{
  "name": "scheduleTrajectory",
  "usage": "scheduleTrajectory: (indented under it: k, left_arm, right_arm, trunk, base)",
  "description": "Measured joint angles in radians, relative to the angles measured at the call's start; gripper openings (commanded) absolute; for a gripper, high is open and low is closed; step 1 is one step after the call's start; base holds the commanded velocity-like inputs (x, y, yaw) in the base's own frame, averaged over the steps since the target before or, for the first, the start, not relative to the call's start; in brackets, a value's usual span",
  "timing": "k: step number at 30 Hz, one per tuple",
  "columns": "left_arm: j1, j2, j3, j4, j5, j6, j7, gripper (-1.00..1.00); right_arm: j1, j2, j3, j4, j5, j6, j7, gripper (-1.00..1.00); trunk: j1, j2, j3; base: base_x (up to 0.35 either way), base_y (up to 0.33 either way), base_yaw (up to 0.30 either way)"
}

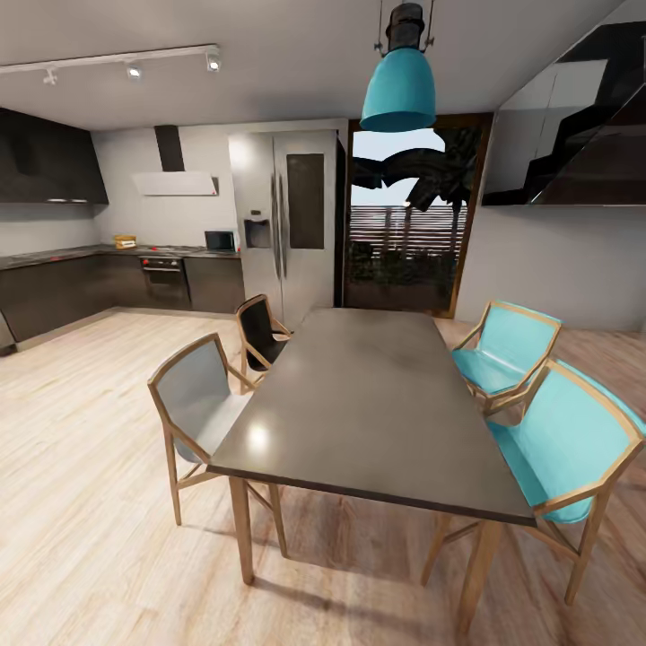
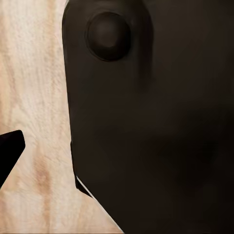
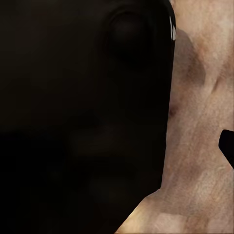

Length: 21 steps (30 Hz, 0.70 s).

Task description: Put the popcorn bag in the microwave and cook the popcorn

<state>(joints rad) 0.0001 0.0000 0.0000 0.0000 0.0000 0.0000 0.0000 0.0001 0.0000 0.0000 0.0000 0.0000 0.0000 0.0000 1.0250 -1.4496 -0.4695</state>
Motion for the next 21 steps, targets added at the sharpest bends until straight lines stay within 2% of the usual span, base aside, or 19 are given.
scheduleTrajectory:
  k: [5,13,16,21]
  left_arm:
    - [-0.001,-0.021,0.009,0.005,0.01,0.004,-0.004,1.0]
    - [0.002,-0.02,0.012,-0.039,0.05,-0.034,-0.004,1.0]
    - [0.002,-0.02,0.012,-0.048,0.064,-0.035,-0.003,1.0]
    - [0.002,-0.02,0.012,-0.048,0.065,-0.035,-0.003,1.0]
  right_arm:
    - [-0.001,-0.002,0.013,0.001,0.011,-0.001,-0.001,1.0]
    - [-0.001,0.0,0.035,0.001,0.046,-0.003,-0.001,1.0]
    - [-0.001,0.001,0.035,0.001,0.047,-0.003,-0.001,1.0]
    - [-0.001,0.001,0.037,0.001,0.048,-0.003,-0.001,1.0]
  trunk:
    - [0.0,0.0,0.0]
    - [0.0,0.0,0.0]
    - [0.0,0.0,0.0]
    - [0.0,0.0,0.0]
  base:
    - [0.0,0.0,0.0]
    - [0.0,0.0,0.001]
    - [0.0,0.0,0.165]
    - [0.0,0.0,0.257]
